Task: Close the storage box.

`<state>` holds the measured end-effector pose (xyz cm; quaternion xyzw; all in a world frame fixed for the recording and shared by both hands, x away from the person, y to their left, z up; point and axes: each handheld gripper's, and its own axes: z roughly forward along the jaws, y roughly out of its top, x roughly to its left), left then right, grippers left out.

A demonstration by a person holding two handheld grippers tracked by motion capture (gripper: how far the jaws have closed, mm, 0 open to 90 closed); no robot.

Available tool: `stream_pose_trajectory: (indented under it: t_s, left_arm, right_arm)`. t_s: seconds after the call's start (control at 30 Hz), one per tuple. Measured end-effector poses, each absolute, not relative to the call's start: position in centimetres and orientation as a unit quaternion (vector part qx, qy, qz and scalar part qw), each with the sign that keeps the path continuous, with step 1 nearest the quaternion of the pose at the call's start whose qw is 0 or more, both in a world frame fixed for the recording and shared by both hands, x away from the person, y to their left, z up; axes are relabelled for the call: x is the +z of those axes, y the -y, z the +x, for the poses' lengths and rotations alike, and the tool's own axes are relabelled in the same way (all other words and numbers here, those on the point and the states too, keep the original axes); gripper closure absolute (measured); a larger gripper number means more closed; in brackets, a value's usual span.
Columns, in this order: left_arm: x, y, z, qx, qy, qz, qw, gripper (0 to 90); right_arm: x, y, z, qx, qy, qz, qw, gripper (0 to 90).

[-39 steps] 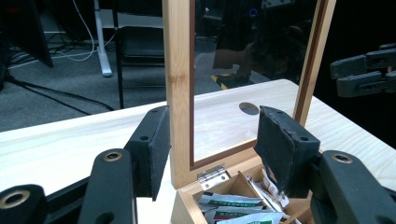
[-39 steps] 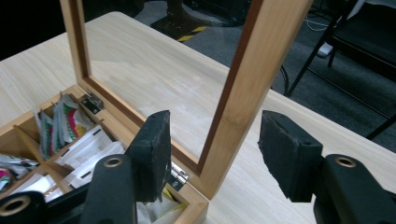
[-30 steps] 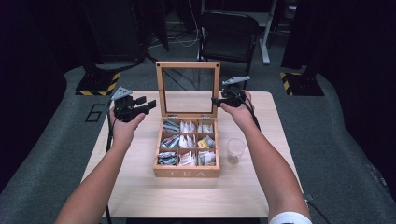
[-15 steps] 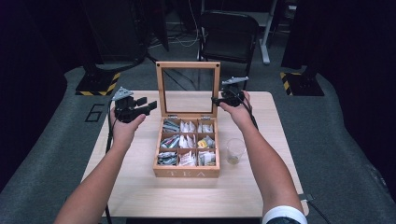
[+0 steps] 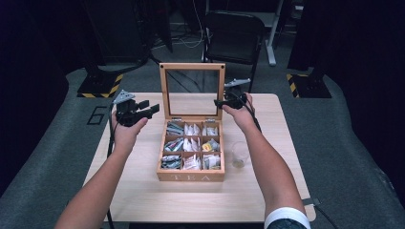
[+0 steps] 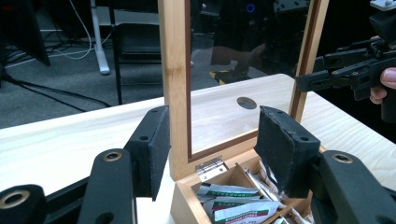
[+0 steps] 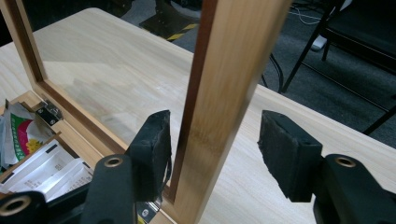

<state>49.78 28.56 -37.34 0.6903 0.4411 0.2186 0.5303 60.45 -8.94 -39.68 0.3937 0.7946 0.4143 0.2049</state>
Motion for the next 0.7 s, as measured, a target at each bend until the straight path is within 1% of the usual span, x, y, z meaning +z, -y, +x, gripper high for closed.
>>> stream_pose_trajectory:
  t_s: [0.2, 0.33, 0.57, 0.7]
  left_arm:
    - [-37.5, -28.8, 49.7, 0.219, -0.444, 0.687, 0.532, 44.5]
    - [-37.5, -28.8, 49.7, 0.219, -0.444, 0.687, 0.532, 44.4]
    - [-37.5, -28.8, 49.8, 0.219, -0.444, 0.688, 0.531, 44.4]
    - [-37.5, -28.8, 49.8, 0.219, -0.443, 0.688, 0.531, 43.9]
  right_arm:
    - [-39.4, 8.3, 60.2, 0.427, -0.794, 0.383, 0.203, 43.7]
    - [-39.1, 7.8, 59.9, 0.429, -0.79, 0.385, 0.208, 41.1]
    - [-38.8, 8.3, 60.0, 0.443, -0.784, 0.391, 0.192, 44.0]
    - [-38.6, 8.4, 59.9, 0.447, -0.783, 0.388, 0.193, 44.3]
